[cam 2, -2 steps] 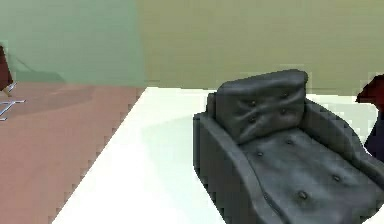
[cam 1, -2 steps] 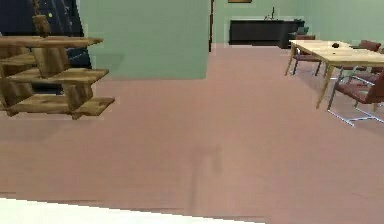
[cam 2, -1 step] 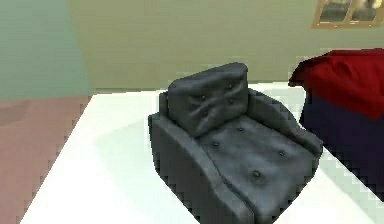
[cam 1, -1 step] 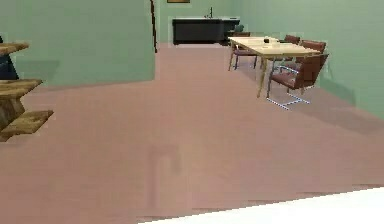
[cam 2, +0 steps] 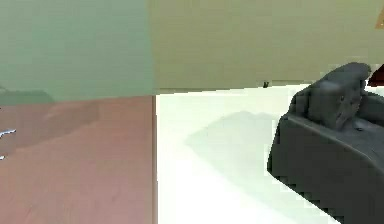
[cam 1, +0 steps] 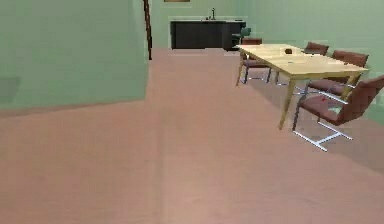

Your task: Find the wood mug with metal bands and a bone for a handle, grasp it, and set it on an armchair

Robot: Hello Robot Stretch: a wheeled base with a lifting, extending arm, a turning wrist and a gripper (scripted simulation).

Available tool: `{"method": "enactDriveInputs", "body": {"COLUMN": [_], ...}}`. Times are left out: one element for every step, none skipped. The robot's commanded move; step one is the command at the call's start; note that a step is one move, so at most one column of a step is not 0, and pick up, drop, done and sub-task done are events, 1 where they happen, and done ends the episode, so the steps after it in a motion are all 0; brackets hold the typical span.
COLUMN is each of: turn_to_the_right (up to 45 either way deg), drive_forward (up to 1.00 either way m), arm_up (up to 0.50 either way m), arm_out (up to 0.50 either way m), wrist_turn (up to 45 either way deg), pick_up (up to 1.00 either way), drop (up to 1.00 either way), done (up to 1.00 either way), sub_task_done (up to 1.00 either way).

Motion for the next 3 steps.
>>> {"method": "enactDriveInputs", "body": {"turn_to_the_right": [0.0,0.0,3.0], "drive_forward": [1.00,1.00,0.00], "arm_up": [0.00,0.00,0.00], "arm_out": [0.00,0.00,0.00], "wrist_turn": [0.0,0.0,0.0], "pick_up": [0.00,0.00,0.00], "drop": [0.00,0.00,0.00], "done": [0.00,0.00,0.00], "sub_task_done": [0.00,0.00,0.00]}}
